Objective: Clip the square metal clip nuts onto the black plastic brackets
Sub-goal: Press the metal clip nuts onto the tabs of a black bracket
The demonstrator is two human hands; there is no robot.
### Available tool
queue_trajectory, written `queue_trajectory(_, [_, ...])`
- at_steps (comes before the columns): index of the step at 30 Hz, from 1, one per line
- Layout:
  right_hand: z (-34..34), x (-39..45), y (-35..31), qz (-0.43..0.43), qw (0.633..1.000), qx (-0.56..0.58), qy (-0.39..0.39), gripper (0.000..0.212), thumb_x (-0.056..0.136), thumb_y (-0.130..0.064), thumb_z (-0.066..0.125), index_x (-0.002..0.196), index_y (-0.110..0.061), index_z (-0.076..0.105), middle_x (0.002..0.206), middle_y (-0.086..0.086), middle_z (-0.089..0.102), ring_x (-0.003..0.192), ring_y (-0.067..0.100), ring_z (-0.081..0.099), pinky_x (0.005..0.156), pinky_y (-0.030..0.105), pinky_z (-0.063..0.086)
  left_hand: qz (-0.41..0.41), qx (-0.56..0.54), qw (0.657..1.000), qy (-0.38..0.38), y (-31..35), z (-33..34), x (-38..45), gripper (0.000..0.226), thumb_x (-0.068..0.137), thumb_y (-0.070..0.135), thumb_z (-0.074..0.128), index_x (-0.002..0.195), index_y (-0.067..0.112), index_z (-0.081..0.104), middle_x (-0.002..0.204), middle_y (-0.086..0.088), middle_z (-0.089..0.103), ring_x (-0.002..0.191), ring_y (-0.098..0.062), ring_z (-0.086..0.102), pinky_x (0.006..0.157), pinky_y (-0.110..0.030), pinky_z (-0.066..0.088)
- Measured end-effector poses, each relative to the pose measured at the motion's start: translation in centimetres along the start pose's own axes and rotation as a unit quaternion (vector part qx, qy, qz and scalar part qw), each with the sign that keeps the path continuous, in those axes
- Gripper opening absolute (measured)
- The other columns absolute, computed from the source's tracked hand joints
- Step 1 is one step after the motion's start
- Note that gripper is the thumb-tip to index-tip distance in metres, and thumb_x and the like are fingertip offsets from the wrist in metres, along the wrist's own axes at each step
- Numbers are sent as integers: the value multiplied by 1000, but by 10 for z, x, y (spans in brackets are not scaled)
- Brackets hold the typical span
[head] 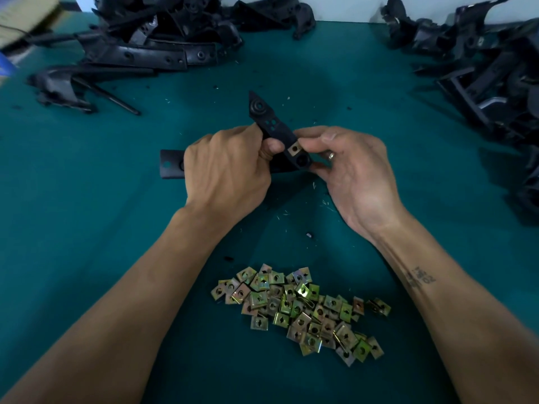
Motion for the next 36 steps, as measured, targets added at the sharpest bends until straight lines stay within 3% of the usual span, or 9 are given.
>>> queue_trajectory(6, [-1,-9,-6,32,999,21,-5,22,91,-10,48,85,0,67,109,19,71,106,28,67,98,42,52,27,-6,1000,-11,2,-1,-1,39,102,44,36,74,16,40,68,-9,60,61,-40,55,56,-35,23])
queue_trajectory(9, [-9,-25,-6,58,997,40,13,26,102,-1,42,108,8,65,129,24,65,125,32,60,114,41,43,42,-14,999,-8,4,1,-1,45,103,50,31,74,16,37,66,-9,56,58,-40,54,54,-34,22])
queue_trajectory(11, [-18,-45,-5,51,997,-4,54,25,98,6,50,116,5,66,126,20,67,124,30,61,117,44,40,53,-22,998,-6,4,2,-1,48,103,53,27,73,16,35,62,-5,47,54,-38,50,53,-33,21])
queue_trajectory(14, [-42,-90,-13,1,988,-141,63,28,85,-1,65,108,-14,74,107,7,71,103,23,64,101,40,50,49,-19,999,-7,2,5,-2,49,102,53,24,72,15,34,62,-7,49,51,-36,47,52,-32,21])
queue_trajectory(17, [-66,-141,-27,-8,956,-294,-12,31,82,-9,73,110,-21,76,98,0,64,84,21,59,76,32,47,43,-8,999,-14,1,6,-3,49,103,51,23,72,15,35,62,-3,42,50,-29,36,52,-32,20])
queue_trajectory(21, [-69,-182,-32,-19,913,-408,2,31,85,-18,80,113,-29,76,93,-6,57,64,21,53,58,27,43,47,-2,999,-21,3,6,-2,47,102,50,24,72,16,34,63,2,38,51,-24,31,52,-30,19])
queue_trajectory(24, [-60,-181,-31,-14,877,-479,17,24,83,-24,75,107,-26,78,98,-10,57,60,17,51,57,19,40,45,-1,999,-22,3,6,-2,45,103,48,26,73,16,34,63,0,39,51,-24,31,51,-31,23])
queue_trajectory(28, [-54,-176,-32,-6,879,-476,22,5,86,-24,71,90,-26,74,98,-7,61,64,20,51,57,19,38,42,-4,999,-19,3,6,-3,44,104,45,28,72,16,32,61,0,37,50,-24,30,51,-31,24])
queue_trajectory(36, [-59,-180,-29,-21,916,-396,55,28,86,-2,76,83,-30,70,79,2,67,73,24,65,65,37,52,41,-6,999,-23,4,7,-2,43,104,46,27,73,18,30,61,1,36,50,-24,29,52,-30,21])
Point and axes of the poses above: each hand's wrist, its own x-axis towards the middle knuckle, its own z-axis out of the palm, y = z × x, the point moved 1 cm from there along x, towards the middle knuckle
